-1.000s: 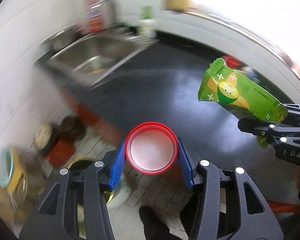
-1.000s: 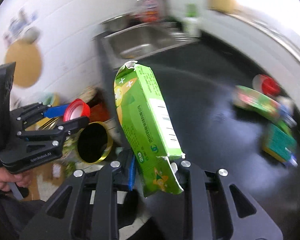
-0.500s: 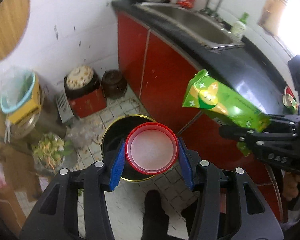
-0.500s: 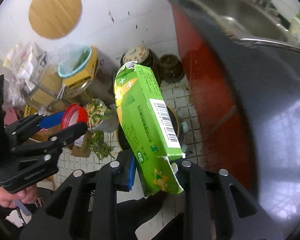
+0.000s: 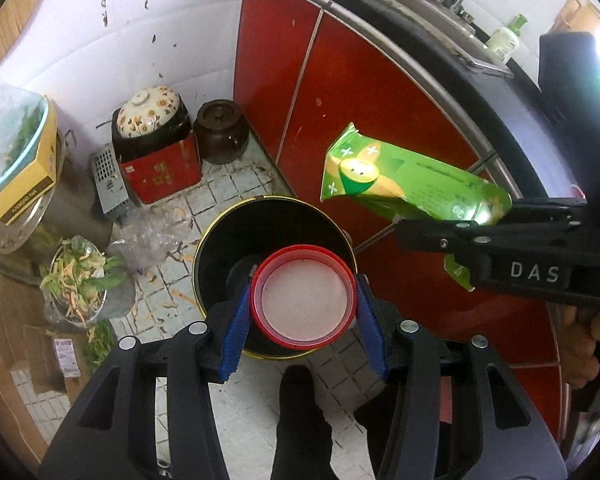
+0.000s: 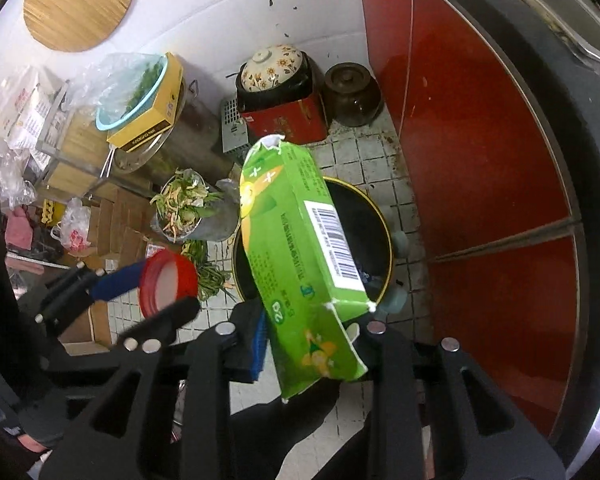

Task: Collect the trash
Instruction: 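Carry lid and green packet to the black bin and open both tools, then move both open tools back up over the countertop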

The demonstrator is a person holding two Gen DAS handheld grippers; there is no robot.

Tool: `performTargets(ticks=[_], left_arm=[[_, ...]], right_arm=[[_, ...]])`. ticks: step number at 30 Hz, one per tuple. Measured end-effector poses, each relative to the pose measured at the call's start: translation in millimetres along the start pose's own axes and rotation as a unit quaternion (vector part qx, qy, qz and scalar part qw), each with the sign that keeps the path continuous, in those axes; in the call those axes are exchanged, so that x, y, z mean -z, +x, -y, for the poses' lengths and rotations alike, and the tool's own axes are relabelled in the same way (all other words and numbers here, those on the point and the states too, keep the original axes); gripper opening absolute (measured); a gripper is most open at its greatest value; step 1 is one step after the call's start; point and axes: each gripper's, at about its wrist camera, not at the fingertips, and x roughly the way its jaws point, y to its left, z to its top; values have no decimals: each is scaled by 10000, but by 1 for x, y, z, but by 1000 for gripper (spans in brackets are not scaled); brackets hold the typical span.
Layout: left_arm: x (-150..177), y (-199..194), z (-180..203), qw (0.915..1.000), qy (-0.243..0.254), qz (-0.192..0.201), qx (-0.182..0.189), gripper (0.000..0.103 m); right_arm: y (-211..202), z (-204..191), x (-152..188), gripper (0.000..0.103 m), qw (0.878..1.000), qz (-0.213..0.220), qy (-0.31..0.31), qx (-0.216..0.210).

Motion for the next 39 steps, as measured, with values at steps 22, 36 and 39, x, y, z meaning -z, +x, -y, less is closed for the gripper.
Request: performTargets(ticks=[22,36,39], left_arm=[[-1,-30,39,9983,534,58,-246,89],[-20,-92,287,9463,3021,774,855,96],[-8,-95,358,9204,3600,820,1287,96]], right_arm=[[-105,22,43,84,9961,843,192,163],[-323,175,218,93,9327,2509,1765,1897],[-351,213,270,93,9111,2601,2256,2267]])
